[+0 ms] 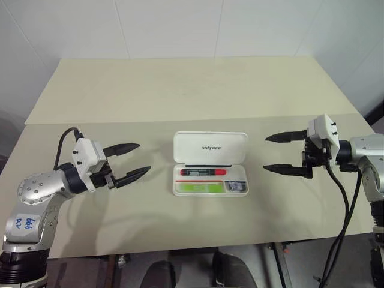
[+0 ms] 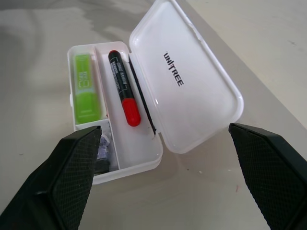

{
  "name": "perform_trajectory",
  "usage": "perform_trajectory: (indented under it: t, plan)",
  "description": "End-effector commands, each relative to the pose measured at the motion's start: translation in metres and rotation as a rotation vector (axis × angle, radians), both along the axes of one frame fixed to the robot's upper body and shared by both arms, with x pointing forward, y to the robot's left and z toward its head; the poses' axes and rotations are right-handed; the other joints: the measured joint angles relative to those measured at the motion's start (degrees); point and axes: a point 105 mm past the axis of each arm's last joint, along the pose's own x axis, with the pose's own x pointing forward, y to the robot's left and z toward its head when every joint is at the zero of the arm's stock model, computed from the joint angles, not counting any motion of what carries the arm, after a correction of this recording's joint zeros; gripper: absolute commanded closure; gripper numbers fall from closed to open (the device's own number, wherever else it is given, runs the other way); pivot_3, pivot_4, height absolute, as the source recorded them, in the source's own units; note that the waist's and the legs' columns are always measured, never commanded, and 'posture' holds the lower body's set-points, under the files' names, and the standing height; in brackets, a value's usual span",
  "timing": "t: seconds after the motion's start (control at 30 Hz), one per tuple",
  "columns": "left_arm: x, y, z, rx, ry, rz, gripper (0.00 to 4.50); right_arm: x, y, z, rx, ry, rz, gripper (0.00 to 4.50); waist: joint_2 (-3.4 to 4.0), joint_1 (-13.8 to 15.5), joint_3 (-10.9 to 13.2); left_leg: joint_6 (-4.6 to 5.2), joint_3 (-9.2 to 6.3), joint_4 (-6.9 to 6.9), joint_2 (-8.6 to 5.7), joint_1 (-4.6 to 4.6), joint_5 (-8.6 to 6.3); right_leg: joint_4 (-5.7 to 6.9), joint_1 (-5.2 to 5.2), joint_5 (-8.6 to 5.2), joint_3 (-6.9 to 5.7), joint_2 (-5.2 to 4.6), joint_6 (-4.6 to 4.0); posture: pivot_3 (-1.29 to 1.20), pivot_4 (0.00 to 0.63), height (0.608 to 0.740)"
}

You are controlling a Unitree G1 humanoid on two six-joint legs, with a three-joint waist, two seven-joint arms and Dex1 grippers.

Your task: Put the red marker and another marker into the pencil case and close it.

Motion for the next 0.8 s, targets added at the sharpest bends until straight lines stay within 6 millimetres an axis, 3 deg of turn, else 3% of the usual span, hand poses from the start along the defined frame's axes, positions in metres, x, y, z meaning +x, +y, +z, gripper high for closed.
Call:
perform_trajectory:
  t: [0.03,0.2,0.43,0.8]
  plan:
    - [-0.001,0.005,0.012,-0.007,-0.057,-0.003,2.59,-0.009,-0.005,-0.001,-0.109,-0.037,0.068,0.00,0.00,0.04,0.01,0.00,0.00,-0.01,0.00,-0.01,0.00,0.00,0.00,0.00,0.00,0.00,0.00,0.00,0.150,0.740]
    - [0.006,0.005,0.012,-0.006,-0.069,0.017,4.38,-0.005,-0.002,0.007,-0.087,-0.057,0.070,0.00,0.00,-0.03,0.01,0.00,0.03,0.01,0.00,0.00,0.00,-0.01,0.00,0.00,0.00,0.00,0.00,0.00,0.150,0.740]
    - [0.037,0.004,0.014,-0.034,-0.079,0.140,4.45,-0.008,0.007,0.007,-0.072,-0.055,0.091,0.00,-0.02,0.15,-0.01,-0.01,0.03,0.06,0.01,0.00,0.00,0.02,0.02,0.00,0.00,0.00,0.00,0.00,0.150,0.740]
    - [0.085,-0.012,-0.007,0.008,0.027,0.251,4.45,-0.006,0.013,-0.005,-0.054,-0.079,0.053,0.00,-0.07,0.18,-0.02,-0.01,0.05,0.06,-0.03,-0.01,0.00,0.07,0.01,0.01,-0.05,0.01,0.02,0.00,0.150,0.740]
